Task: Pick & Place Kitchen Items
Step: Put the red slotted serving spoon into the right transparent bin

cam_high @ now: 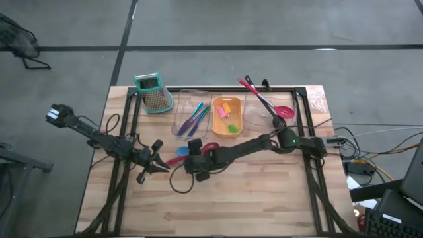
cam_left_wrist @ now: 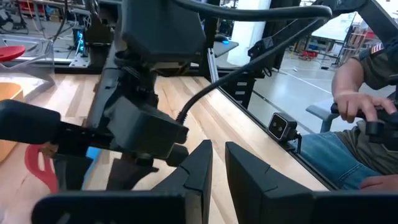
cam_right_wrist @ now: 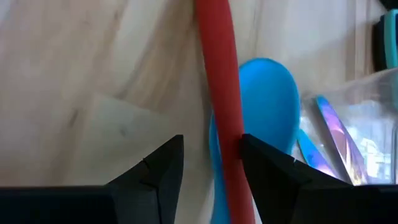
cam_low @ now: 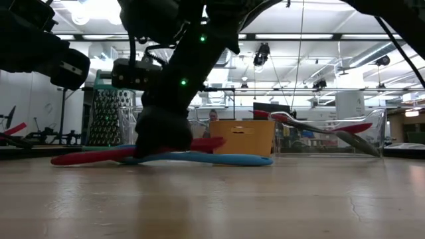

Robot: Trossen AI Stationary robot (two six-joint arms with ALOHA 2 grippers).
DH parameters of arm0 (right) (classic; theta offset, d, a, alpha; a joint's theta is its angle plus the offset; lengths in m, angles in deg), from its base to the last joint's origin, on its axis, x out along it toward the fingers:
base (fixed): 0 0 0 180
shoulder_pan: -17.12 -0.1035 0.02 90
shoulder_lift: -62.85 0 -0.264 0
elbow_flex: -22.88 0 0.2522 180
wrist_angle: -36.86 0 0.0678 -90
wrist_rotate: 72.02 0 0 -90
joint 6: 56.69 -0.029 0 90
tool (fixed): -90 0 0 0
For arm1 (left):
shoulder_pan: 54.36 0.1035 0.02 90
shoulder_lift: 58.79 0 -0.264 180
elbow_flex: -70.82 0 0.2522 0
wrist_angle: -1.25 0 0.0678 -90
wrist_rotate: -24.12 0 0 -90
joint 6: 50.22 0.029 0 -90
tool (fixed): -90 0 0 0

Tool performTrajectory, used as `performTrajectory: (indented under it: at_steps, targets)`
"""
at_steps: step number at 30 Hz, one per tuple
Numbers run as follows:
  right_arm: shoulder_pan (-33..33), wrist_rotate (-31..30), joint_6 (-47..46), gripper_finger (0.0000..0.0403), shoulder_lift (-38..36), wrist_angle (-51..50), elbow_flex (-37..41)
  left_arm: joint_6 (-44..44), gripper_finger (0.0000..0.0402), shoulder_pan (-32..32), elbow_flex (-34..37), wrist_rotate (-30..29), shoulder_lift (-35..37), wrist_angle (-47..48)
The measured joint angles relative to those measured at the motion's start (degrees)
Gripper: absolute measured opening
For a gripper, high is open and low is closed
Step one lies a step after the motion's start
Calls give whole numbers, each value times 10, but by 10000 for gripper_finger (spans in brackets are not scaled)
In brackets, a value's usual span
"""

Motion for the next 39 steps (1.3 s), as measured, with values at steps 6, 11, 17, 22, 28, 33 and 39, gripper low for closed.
performTrajectory:
  at_steps: [6, 11, 17, 22, 28, 33, 39]
  targets:
    - [9, -2, -3, 178, 16, -22, -22, 0, 51, 0, 0, 0, 0, 0]
    - [17, 5, -20, 183, 17, -24, -18, 0, 51, 0, 0, 0, 0, 0]
    - [19, 9, -24, 148, 17, -28, -13, 0, 51, 0, 0, 0, -1, 0]
    - [18, 6, -21, 84, 17, -38, -16, 0, 51, 0, 0, 0, 0, 0]
    - [14, 4, -19, 45, 11, -47, -16, 0, 51, 0, 0, 0, -1, 0]
    - [3, 9, -41, 47, -11, -52, -15, 0, 51, 0, 0, 0, -1, 0]
    - [-10, 8, -69, 54, -56, -60, -15, 0, 51, 0, 0, 0, -1, 0]
